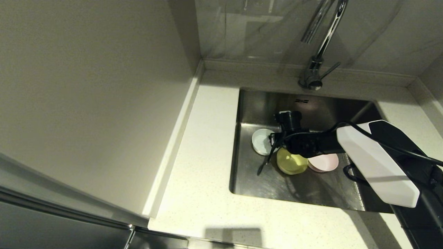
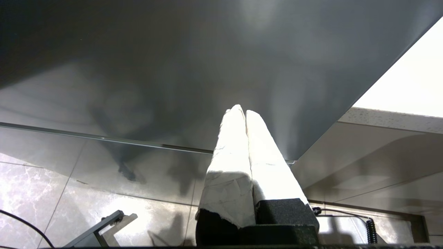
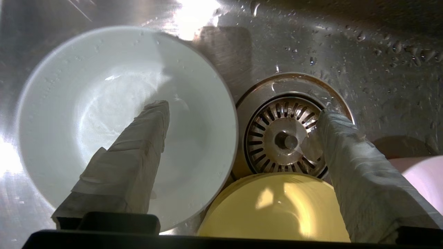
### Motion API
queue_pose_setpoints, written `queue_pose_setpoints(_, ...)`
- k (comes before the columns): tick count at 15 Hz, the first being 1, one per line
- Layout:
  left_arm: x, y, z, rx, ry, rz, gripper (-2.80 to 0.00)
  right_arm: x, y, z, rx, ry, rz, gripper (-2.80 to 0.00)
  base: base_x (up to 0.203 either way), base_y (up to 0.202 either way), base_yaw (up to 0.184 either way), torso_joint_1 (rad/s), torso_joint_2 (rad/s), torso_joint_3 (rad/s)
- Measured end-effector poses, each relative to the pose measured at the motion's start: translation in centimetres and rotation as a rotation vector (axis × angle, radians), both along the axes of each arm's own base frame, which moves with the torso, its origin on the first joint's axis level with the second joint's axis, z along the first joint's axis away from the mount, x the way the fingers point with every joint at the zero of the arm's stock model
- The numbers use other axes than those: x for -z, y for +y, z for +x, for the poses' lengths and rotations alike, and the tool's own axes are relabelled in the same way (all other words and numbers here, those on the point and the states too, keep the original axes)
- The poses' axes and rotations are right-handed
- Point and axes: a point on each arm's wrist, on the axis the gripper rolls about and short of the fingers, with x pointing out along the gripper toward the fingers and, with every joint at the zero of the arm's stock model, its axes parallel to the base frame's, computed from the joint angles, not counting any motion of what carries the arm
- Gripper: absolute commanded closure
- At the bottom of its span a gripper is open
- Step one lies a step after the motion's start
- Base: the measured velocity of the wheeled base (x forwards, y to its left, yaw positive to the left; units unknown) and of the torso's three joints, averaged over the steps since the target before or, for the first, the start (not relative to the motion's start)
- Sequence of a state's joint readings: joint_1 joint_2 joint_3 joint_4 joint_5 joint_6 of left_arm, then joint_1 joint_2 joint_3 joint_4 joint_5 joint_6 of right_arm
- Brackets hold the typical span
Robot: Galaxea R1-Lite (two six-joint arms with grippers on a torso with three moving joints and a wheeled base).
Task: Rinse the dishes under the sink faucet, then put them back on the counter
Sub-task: Put a bowl back to the table from the sink
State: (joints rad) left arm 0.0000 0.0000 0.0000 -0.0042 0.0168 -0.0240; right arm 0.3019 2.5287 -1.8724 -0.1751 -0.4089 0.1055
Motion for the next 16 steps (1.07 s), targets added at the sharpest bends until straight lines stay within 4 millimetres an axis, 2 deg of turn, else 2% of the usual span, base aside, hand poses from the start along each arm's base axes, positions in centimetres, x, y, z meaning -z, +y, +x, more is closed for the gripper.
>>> queue_pose_setpoints(1, 0.00, 0.00, 0.00, 0.000, 0.000, 0.000, 0.00, 0.26, 0.05, 0.17, -0.003, 0.002, -0.008, -2.80, 0.000, 0.000, 0.000, 0.000, 0.00, 0.000)
queue_pose_setpoints(2, 0.00, 0.00, 0.00, 0.000, 0.000, 0.000, 0.00, 0.45, 0.09, 0.37, -0.004, -0.001, -0.011, 0.00, 0.000, 0.000, 0.000, 0.000, 0.00, 0.000)
queue_pose_setpoints(11, 0.00, 0.00, 0.00, 0.000, 0.000, 0.000, 0.00, 0.76, 0.36, 0.96, -0.018, -0.007, -0.027, 0.00, 0.000, 0.000, 0.000, 0.000, 0.00, 0.000)
queue_pose_setpoints(16, 0.00, 0.00, 0.00, 0.001, 0.000, -0.001, 0.00, 0.56, 0.12, 0.62, -0.017, 0.059, -0.033, 0.00, 0.000, 0.000, 0.000, 0.000, 0.00, 0.000)
